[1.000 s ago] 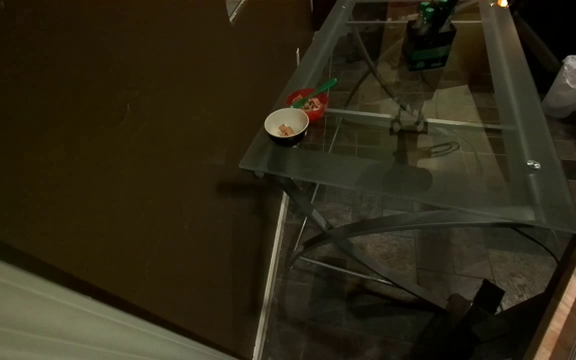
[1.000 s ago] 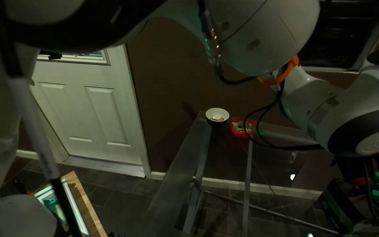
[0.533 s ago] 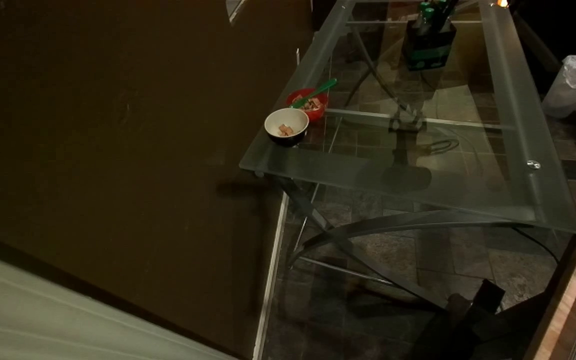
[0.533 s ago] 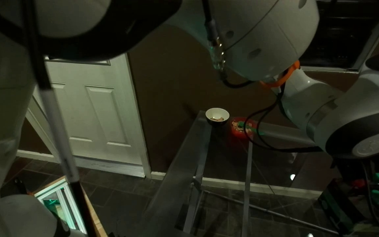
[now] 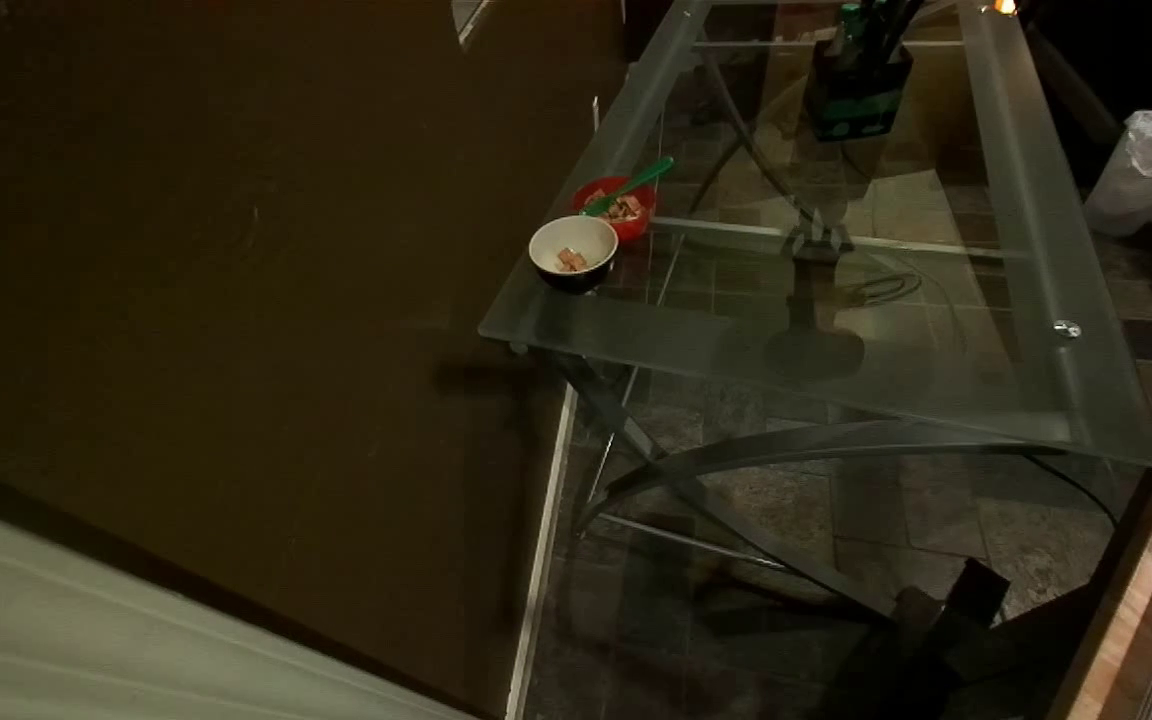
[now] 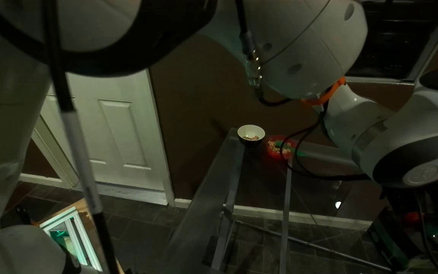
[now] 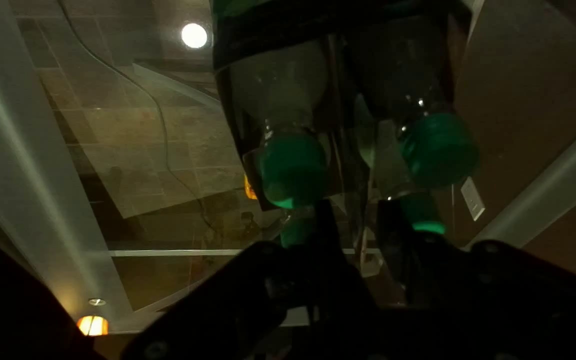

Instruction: Move the packet of drinks to the left

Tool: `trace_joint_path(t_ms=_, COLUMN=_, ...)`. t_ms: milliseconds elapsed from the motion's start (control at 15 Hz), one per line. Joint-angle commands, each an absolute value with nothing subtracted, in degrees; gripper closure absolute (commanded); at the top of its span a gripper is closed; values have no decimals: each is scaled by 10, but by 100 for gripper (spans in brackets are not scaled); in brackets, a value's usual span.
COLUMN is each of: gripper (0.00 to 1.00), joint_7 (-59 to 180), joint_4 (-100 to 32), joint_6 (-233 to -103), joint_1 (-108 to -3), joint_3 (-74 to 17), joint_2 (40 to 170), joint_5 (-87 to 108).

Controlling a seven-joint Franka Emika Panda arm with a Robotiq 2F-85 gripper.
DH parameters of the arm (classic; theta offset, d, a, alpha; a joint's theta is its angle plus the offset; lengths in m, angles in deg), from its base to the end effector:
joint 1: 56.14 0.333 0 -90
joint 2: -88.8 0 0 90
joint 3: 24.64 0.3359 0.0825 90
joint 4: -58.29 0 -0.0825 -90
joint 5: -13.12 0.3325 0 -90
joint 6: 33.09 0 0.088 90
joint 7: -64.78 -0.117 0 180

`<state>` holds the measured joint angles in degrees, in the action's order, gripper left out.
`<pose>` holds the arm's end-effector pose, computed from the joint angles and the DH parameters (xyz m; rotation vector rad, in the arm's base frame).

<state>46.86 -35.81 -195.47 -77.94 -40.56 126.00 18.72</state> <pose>0.5822 -0.4036 0.3521 2.5292 -1.3057 0.7968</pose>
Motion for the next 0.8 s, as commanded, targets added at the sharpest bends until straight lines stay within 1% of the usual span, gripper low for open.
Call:
trace_joint_path(t_ms=0, gripper=70, joint_7=496, joint_4=-351, joint_6=-1949, joint_1=-788, joint_3=-395, joint_2=1264, joint_5=208)
trace_joint_path(t_ms=133, gripper=69, joint_7=500, joint_4=-356, joint_6=-1944, joint_1=-786, joint_3=-396, joint_2=1261, joint_5=205)
trace_joint_path(t_ms=200, gripper=72, joint_7=500, joint_4=-358, joint_6=-1940, joint_1=-785, joint_3=-397, joint_2=1260, joint_5=205)
trace_joint_path(t_ms=267, gripper=77, joint_7=501, joint_4=-360, joint_6=-1938, joint_1=-784, joint_3=-398, joint_2=1259, joint_5=204)
trace_joint_path(t_ms=333, gripper=90, joint_7=499, joint_4=-362, joint_6=-1933, joint_1=-782, joint_3=-402, joint_2=1257, joint_5=202)
trace_joint_path(t_ms=400, gripper=93, joint_7=496, joint_4=-363, joint_6=-1929, joint_1=-777, joint_3=-409, joint_2=1256, joint_5=196)
trace_joint_path(t_ms=467, gripper=92, joint_7=493, joint_4=-364, joint_6=-1927, joint_1=-774, joint_3=-413, joint_2=1256, joint_5=194)
trace_joint_path(t_ms=533, gripper=99, joint_7=486, joint_4=-364, joint_6=-1925, joint_1=-768, joint_3=-421, joint_2=1255, joint_5=191)
trace_joint_path(t_ms=667, gripper=100, joint_7=435, joint_4=-366, joint_6=-1923, joint_1=-732, joint_3=-466, joint_2=1253, joint_5=175)
trace_joint_path(t_ms=733, gripper=97, joint_7=408, joint_4=-368, joint_6=-1904, joint_1=-711, joint_3=-493, joint_2=1246, joint_5=165)
